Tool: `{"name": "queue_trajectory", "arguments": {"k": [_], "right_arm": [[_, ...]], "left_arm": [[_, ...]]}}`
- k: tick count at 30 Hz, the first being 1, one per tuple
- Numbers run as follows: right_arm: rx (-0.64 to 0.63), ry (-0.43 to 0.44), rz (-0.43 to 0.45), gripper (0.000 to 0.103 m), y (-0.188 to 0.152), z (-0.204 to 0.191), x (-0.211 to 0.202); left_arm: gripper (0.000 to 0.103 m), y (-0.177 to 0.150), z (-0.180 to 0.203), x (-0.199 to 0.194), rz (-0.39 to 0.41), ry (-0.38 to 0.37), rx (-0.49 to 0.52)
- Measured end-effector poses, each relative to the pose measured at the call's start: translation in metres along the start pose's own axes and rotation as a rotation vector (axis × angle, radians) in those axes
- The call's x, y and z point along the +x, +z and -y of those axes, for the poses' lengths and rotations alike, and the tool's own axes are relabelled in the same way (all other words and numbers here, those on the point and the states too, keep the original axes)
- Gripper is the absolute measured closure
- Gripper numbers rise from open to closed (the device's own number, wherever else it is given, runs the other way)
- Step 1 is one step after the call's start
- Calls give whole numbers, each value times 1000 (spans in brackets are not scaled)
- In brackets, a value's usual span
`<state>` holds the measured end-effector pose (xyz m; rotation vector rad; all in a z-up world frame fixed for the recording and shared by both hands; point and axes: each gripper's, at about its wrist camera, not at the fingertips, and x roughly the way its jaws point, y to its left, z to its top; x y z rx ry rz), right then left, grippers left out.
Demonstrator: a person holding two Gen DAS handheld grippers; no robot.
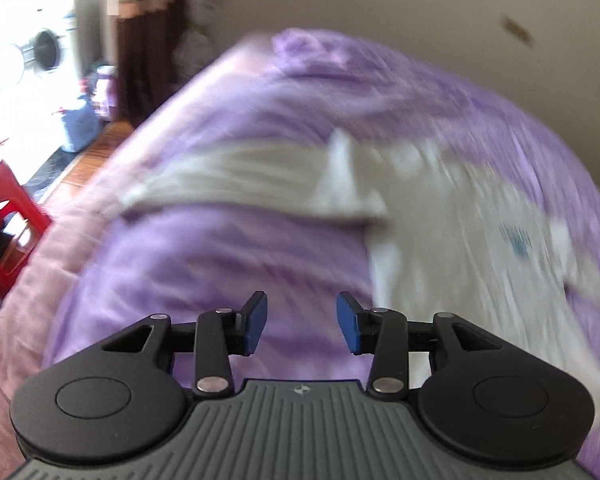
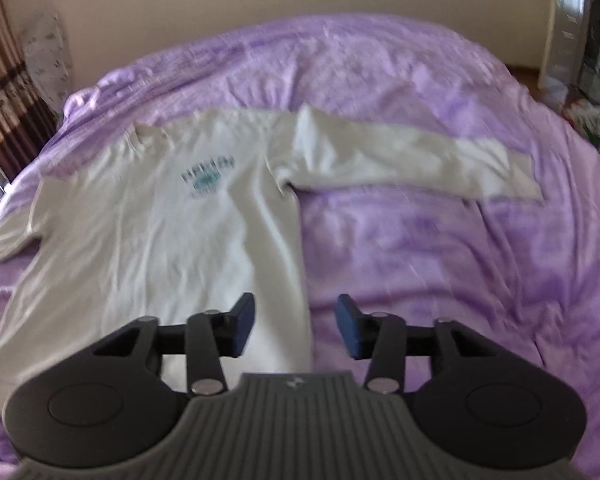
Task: Fold small clothes
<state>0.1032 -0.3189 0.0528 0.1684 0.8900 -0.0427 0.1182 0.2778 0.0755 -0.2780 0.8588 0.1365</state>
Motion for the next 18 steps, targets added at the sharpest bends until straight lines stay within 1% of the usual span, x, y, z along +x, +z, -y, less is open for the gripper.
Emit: {"name": "queue_trajectory", "arguments": {"k": [2,4,7,10,12,13,16,18], "right_arm": [[-52,2,47,54,7,-10,6],[-102,11,86,52,15,-22,14],[-131,19,82,52,34,-41,30],[-118,73,51,52,54,-59,47],[-123,92,36,53,66,-76,59],[-132,97,31,53,72,-86,67],[-152,108,18,53,85,-114,89],[-154,111,2,53,93,-129,107]], "left_arm": [[46,22,-34,4,28,-2,-104],[46,40,-72,15,40,-6,-215],[46,52,-117,40,32,-21,-360],[45,51,-150,67,55,-18,-490],[45,47,-170,90,54,-39,-589],[45,44,-178,100,55,-38,-633],[45,38,-198,133,28,-15,-710],[45,35,-211,150,28,-7,-760]]}}
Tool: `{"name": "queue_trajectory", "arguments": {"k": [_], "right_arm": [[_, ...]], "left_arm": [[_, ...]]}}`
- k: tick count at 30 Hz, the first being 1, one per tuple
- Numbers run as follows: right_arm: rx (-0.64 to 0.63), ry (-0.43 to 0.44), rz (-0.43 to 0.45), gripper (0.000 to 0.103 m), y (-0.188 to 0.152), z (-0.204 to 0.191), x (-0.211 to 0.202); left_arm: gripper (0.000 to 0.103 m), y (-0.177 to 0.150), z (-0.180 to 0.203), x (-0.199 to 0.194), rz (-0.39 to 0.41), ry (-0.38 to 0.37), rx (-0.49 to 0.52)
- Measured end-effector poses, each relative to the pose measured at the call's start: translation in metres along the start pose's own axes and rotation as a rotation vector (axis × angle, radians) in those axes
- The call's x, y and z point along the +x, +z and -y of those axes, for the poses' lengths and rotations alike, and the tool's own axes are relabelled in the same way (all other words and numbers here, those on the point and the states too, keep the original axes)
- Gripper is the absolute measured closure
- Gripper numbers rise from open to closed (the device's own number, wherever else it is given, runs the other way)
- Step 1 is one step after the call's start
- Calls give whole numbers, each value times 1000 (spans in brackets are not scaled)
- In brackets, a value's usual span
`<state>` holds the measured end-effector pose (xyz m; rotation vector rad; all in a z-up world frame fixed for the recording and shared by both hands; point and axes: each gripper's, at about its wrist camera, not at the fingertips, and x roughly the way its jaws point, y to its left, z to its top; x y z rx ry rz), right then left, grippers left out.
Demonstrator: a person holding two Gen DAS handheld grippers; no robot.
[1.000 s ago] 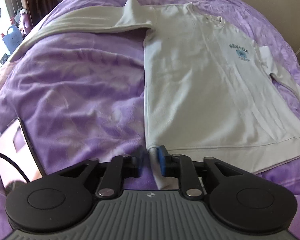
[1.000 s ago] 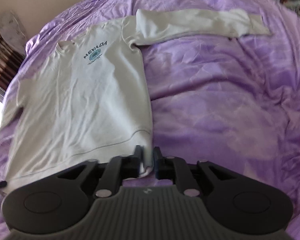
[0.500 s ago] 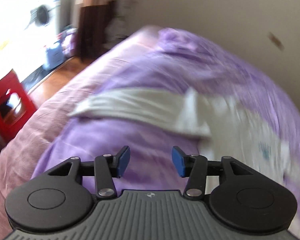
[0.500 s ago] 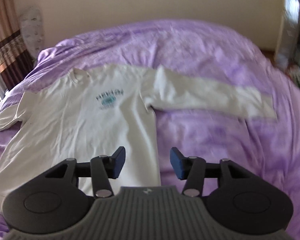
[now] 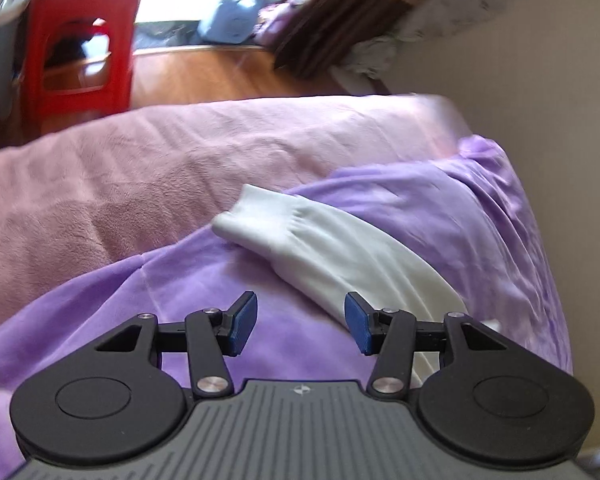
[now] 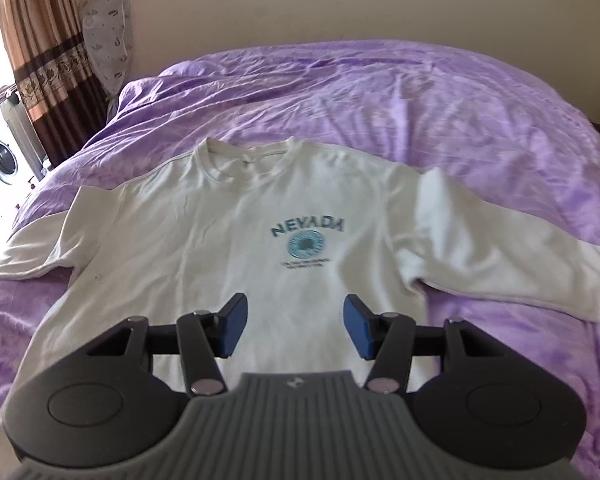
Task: Fold small clothes
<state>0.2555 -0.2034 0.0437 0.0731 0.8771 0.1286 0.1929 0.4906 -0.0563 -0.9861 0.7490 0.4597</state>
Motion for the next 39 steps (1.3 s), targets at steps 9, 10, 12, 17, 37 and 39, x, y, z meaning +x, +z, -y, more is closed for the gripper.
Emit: {"name": "queue_trajectory", "arguments": {"k": [9,10,12,17,37,39], "right_arm": [[-67,-83,-84,74,15,-28,91],[-95,-90,-87,77,15,-33,99],[-129,-84,-89,77,13,-40,110],[-198,-36,-84,86,5,-54,122],[-194,111,-1,83,-17,-47,56],[-171,106,-10,71,-19,-41,62]], "left_arm": [[49,25,-23,45,38,-25,-176],[51,25,-21,47,41,-18,-171],[70,23,-10,46,71,11,-107],[90,8,45,14,208,57,103],[89,-165,295,-66,250,-126,844],[77,-140,269,-53,202,-75,770]]}}
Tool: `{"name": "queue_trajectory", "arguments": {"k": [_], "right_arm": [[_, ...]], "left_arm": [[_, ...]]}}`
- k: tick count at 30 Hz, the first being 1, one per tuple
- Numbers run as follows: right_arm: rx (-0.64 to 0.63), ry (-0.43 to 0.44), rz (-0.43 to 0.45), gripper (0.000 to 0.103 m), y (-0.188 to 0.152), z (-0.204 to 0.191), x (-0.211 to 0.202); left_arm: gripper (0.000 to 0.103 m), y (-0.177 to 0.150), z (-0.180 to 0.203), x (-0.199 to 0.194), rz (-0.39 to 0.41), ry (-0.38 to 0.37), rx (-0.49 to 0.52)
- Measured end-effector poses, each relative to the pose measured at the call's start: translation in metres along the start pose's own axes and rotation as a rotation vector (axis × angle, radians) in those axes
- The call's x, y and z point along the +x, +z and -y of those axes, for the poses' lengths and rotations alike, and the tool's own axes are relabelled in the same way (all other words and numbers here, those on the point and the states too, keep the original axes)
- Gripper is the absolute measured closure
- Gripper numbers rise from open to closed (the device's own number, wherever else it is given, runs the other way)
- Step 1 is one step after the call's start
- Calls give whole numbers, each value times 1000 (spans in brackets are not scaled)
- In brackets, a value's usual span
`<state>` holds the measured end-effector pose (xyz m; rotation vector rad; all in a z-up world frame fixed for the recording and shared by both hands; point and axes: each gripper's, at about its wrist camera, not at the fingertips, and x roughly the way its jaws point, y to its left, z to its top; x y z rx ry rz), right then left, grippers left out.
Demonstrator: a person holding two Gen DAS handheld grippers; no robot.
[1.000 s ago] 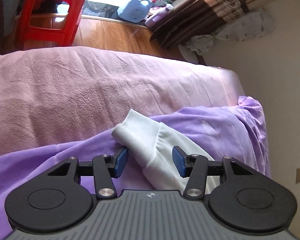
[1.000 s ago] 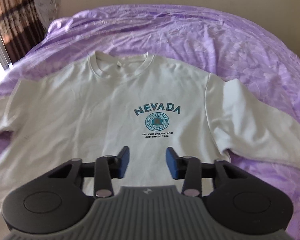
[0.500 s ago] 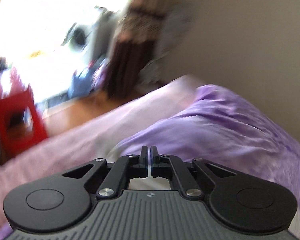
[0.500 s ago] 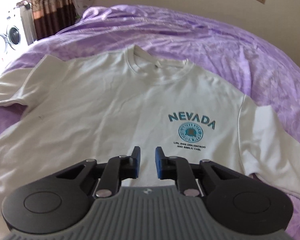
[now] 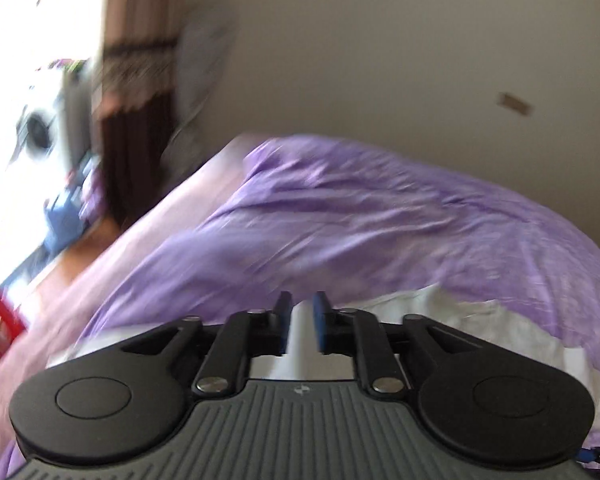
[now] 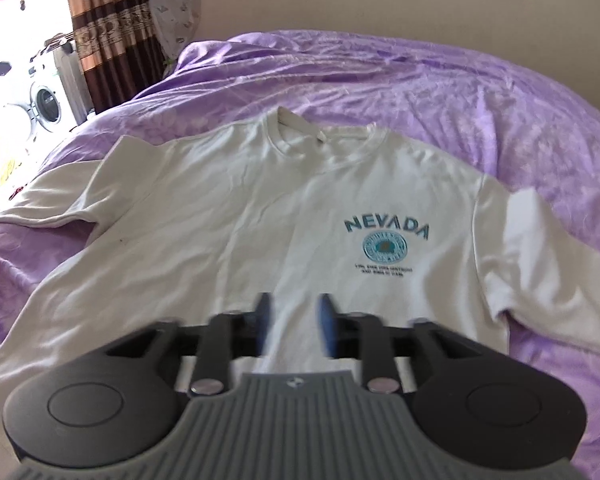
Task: Fold small clothes
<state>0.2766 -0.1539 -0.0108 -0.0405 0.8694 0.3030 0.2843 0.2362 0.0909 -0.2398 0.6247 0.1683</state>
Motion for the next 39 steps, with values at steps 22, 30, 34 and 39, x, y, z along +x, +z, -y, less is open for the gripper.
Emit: {"name": "queue_trajectory", "arguments": {"k": [22,30,34,39], "right_arm": [[-88,80,-92,61,27,-77,86],[-171,29,-54,61,32,-87,78],[-124,27,-46,61,32,-70,65],[-39,30,-26,61,27,-41,43]], "left_arm": [[59,-119,-328,77,-159,124,-1016],[98,-53,-226,8,135,112,-555],[98,-19,-116,-33,255,-7,-222],[98,-19,27,-34,248,-138,119]]}}
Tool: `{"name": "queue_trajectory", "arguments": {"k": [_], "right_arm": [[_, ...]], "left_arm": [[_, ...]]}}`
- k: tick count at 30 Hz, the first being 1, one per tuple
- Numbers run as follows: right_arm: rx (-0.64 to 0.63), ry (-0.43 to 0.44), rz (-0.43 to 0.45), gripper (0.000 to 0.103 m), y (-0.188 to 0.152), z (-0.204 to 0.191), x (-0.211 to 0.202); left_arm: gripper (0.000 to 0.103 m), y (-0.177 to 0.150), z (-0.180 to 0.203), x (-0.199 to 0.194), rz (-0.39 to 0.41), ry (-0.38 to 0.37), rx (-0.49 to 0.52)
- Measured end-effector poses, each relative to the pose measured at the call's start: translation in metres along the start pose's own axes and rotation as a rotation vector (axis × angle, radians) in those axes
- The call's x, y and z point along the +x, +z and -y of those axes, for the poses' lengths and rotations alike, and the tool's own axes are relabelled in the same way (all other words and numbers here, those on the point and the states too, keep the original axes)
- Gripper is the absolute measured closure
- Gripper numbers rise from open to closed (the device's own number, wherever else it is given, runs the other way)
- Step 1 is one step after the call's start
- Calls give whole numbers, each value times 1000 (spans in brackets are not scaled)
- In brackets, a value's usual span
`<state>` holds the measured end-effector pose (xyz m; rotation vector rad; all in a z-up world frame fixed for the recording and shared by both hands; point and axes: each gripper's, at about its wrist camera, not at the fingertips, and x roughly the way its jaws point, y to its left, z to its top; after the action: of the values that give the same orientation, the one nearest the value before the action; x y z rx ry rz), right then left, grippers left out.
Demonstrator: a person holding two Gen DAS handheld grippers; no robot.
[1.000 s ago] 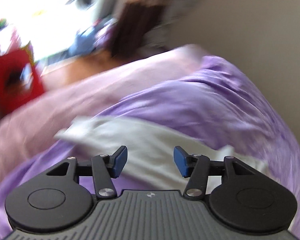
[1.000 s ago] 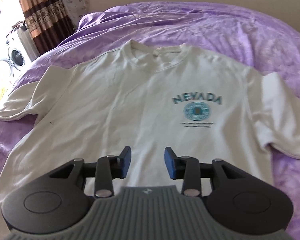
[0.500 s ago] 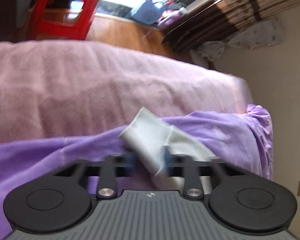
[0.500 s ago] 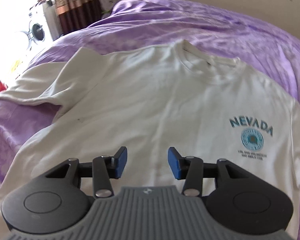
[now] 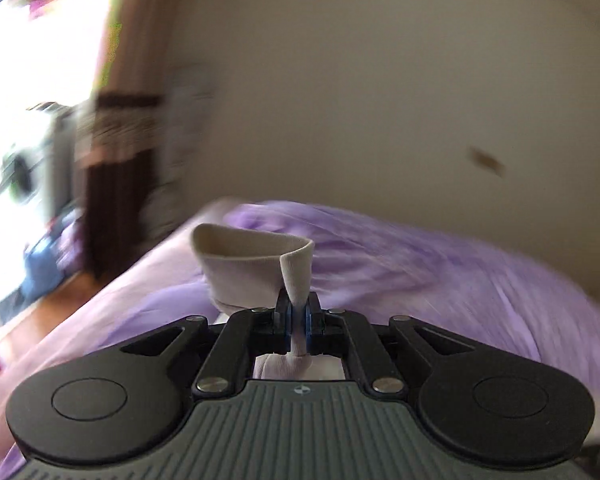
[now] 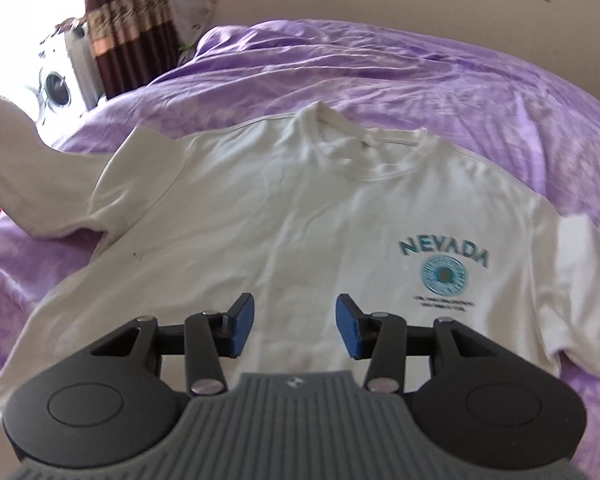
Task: Fold small clothes
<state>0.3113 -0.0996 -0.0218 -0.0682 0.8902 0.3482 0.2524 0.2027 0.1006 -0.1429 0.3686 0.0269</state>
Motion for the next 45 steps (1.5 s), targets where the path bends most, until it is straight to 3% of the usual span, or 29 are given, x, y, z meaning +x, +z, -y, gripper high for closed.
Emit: {"name": "queue_trajectory", "arguments": {"k": [4,10,13,15,19,22,23,26,30,36,37,38,45], "right_arm": [[82,-2,-1,61,-6,25,-10],[212,35,-38,71,-23,56,-5],[282,86,-82,71,-33,64,5],[292,110,-93,71,-36,62,9],[312,168,-98,71,-33,54,14],[368,242,-102,73,-24,50,20],[385,271,-104,82,-22,49,23],[425,335,-124,88,-16,36,37],[433,348,-133,87,-10,18,61],[480,348,-182,88,-14,17,90],[473,349,-181,100,-15,16,90],[461,346,-175,103,-15,15,89],[455,400,-82,103,-13,20,41]], "left_arm": [[98,-42,90,43,-156,-93,160],[95,-130,139,109,-482,-207,191],[75,-155,125,114,-605,-281,70],[55,-153,108,114,-649,-355,-40],[45,-134,75,92,-629,-465,-117],[45,-118,47,76,-562,-358,-92],[45,-114,38,72,-536,-309,-74],[45,-112,11,71,-522,-190,-65],[47,-119,-15,70,-524,-164,-118],[48,-127,-22,75,-520,-169,-127],[50,-127,-20,78,-518,-168,-130],[51,-127,-18,80,-515,-167,-132],[56,-134,-10,92,-537,-98,-79]]}}
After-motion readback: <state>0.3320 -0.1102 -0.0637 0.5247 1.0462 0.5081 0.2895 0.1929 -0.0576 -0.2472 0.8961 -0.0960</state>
